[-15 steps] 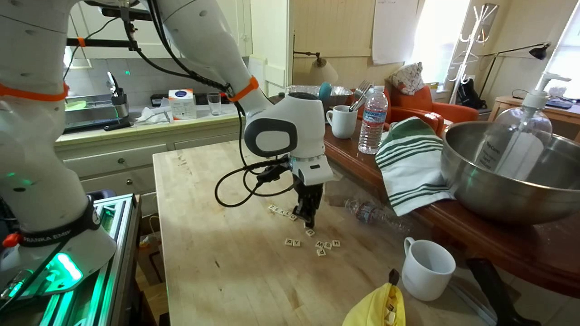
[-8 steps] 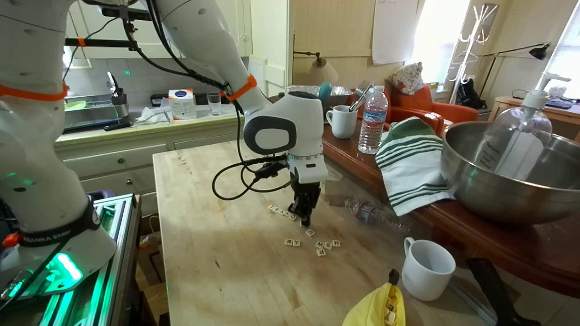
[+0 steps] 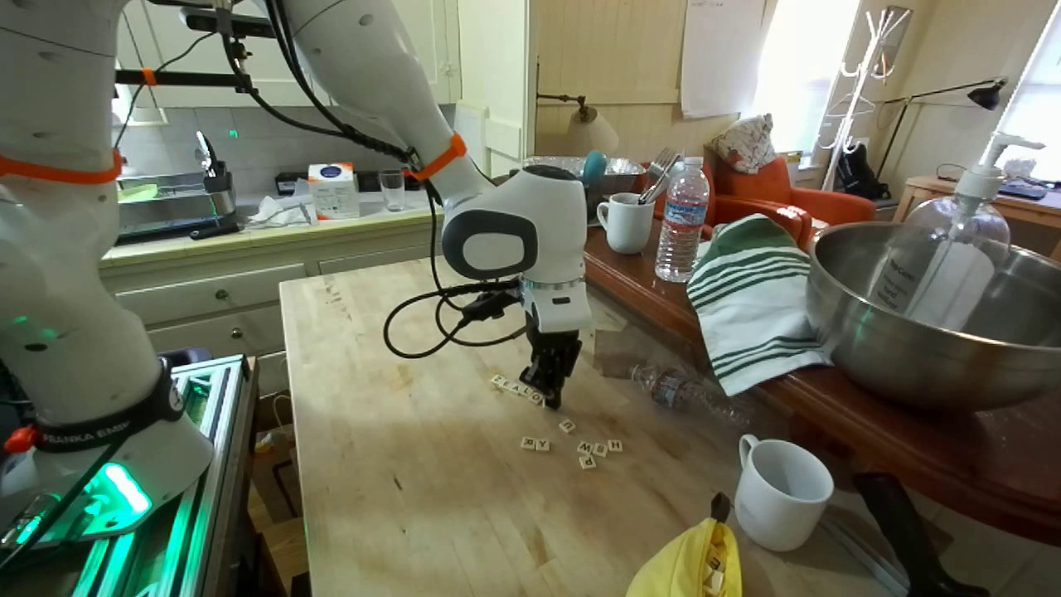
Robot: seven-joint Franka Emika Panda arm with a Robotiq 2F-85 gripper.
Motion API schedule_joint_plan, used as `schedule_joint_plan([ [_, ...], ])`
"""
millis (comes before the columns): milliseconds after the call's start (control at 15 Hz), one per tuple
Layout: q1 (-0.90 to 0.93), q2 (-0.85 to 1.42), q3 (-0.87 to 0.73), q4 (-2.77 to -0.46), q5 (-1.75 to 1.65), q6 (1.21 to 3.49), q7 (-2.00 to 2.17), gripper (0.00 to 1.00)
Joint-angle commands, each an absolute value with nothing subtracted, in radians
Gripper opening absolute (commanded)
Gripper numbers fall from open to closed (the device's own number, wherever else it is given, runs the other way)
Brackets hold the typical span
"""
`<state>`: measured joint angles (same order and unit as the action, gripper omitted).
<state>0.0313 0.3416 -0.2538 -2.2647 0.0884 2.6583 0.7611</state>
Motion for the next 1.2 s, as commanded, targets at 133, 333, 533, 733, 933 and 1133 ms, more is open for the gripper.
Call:
schedule_joint_plan([
  [133,0.030,0.349,-0.241,-2.283,0.102,2.627,0.866,0.00],
  [333,0.031,0.350,-0.242,-2.282,0.099,2.617,0.921,0.00],
  [533,0.029,0.346,-0.237,-2.284,0.097,2.600,0.958,0.00],
  [733,0.026,0.344,-0.230,-2.283,0.102,2.592,0.989,0.00],
  [933,0.024,0.346,-0.226,-2.281,0.103,2.597,1.019,0.00],
  [1133,0.013,0.334,-0.217,-2.282,0.116,2.604,1.019,0.00],
])
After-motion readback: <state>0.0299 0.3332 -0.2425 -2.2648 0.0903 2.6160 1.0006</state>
